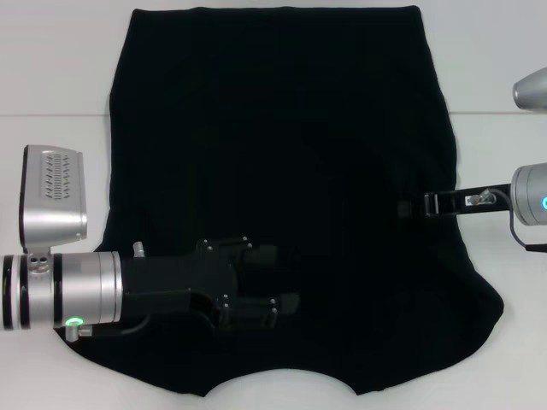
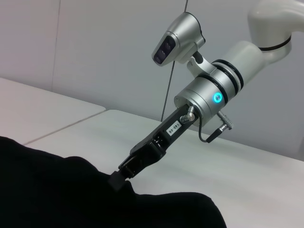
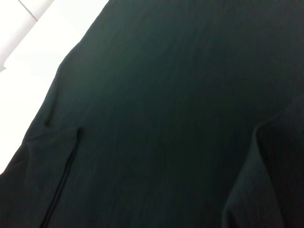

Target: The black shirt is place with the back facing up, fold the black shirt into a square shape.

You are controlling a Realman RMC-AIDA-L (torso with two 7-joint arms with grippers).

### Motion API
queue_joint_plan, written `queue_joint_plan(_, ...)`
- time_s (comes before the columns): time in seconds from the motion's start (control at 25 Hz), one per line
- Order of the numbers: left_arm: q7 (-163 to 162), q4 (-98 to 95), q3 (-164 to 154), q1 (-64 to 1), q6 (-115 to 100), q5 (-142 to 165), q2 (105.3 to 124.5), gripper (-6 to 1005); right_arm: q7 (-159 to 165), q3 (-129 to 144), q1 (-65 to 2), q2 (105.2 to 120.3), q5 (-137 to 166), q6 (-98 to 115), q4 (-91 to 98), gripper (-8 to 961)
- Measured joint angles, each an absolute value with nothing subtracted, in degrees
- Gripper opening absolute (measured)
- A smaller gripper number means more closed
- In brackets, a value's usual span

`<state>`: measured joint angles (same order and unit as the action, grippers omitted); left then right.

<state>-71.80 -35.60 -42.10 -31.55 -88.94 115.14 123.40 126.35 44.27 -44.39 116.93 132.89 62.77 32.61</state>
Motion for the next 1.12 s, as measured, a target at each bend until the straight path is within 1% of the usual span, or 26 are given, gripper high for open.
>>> queue_joint_plan(0.56,-71.8,-35.6,-42.1,-31.5,-88.9,115.1,123.40,801,126.6,44.9,-44.5,116.88,130.4,68.4,34.7,150)
queue_joint_plan(0.88,-72.1,-35.6,-41.2,-31.4,-88.8,115.1,123.40,800,126.7,43.7,-44.6,116.17,130.3,68.3,34.8,488)
queue_joint_plan(1.0,-73.4,-35.8,-40.7,-31.5,-89.1,115.1,123.10,800,125.9,42.6,-44.4,115.97,130.2,68.3,34.8,613)
queue_joint_plan(1.08,-74.1,-35.9,-40.7,-31.6,-89.3,115.1,122.92,800,125.6,42.3,-44.1,115.82,130.2,68.3,34.8,716)
queue_joint_plan(1.12,-74.4,-36.0,-40.7,-31.6,-89.3,115.1,122.83,800,125.6,42.3,-43.9,115.68,130.2,68.4,34.8,716)
